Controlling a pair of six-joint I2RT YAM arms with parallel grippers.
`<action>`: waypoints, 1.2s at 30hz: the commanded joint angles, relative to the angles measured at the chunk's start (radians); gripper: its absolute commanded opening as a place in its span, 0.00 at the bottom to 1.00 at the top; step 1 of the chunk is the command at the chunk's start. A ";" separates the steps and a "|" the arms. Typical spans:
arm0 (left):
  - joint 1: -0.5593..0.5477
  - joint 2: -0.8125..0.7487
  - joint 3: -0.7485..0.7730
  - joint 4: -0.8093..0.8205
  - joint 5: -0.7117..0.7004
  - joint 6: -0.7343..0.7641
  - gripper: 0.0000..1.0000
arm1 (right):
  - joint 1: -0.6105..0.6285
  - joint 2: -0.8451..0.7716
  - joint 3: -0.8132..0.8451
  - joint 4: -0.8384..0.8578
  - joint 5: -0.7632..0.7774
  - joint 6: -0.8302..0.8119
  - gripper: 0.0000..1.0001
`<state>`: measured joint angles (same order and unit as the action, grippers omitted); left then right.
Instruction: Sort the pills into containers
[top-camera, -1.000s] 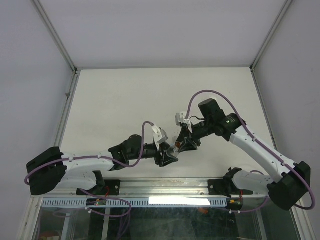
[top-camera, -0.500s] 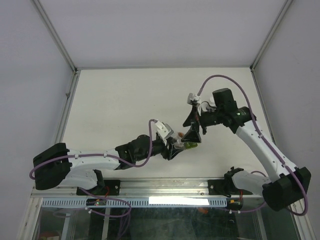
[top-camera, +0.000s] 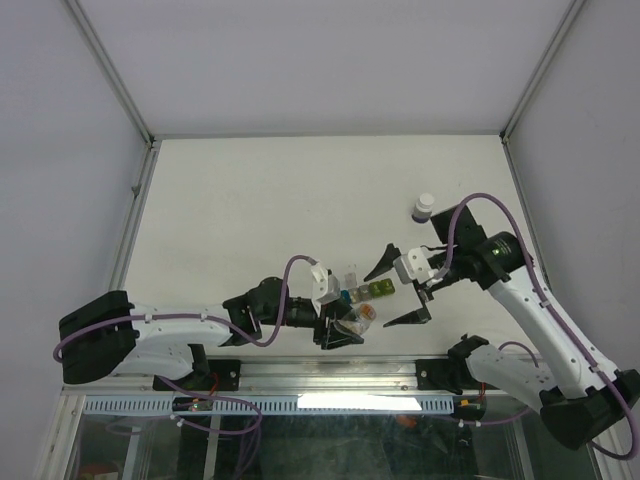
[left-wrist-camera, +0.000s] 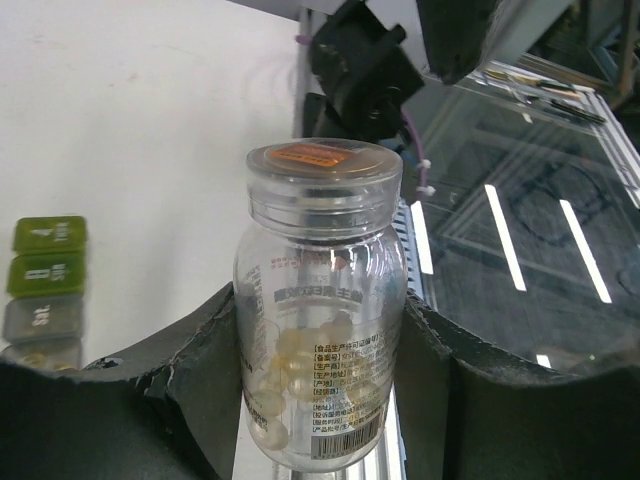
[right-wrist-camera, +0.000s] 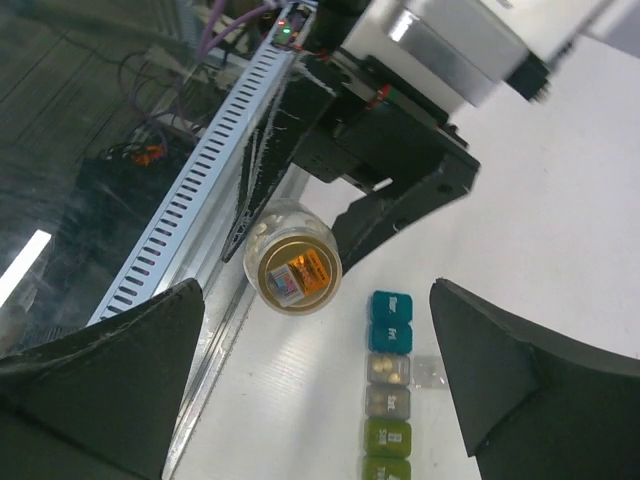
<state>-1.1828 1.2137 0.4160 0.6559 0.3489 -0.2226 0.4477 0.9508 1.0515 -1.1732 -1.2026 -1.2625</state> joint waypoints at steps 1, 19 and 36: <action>0.019 0.019 0.046 0.080 0.166 0.017 0.00 | 0.083 0.038 0.013 -0.083 -0.032 -0.239 0.97; 0.062 0.025 0.001 0.189 0.179 -0.023 0.00 | 0.158 0.091 -0.028 0.005 -0.038 -0.168 0.69; 0.064 0.041 0.021 0.175 0.173 -0.037 0.00 | 0.196 0.083 -0.052 0.067 -0.034 -0.094 0.50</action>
<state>-1.1301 1.2568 0.4160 0.7700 0.5037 -0.2481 0.6304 1.0458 1.0023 -1.1431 -1.2091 -1.3857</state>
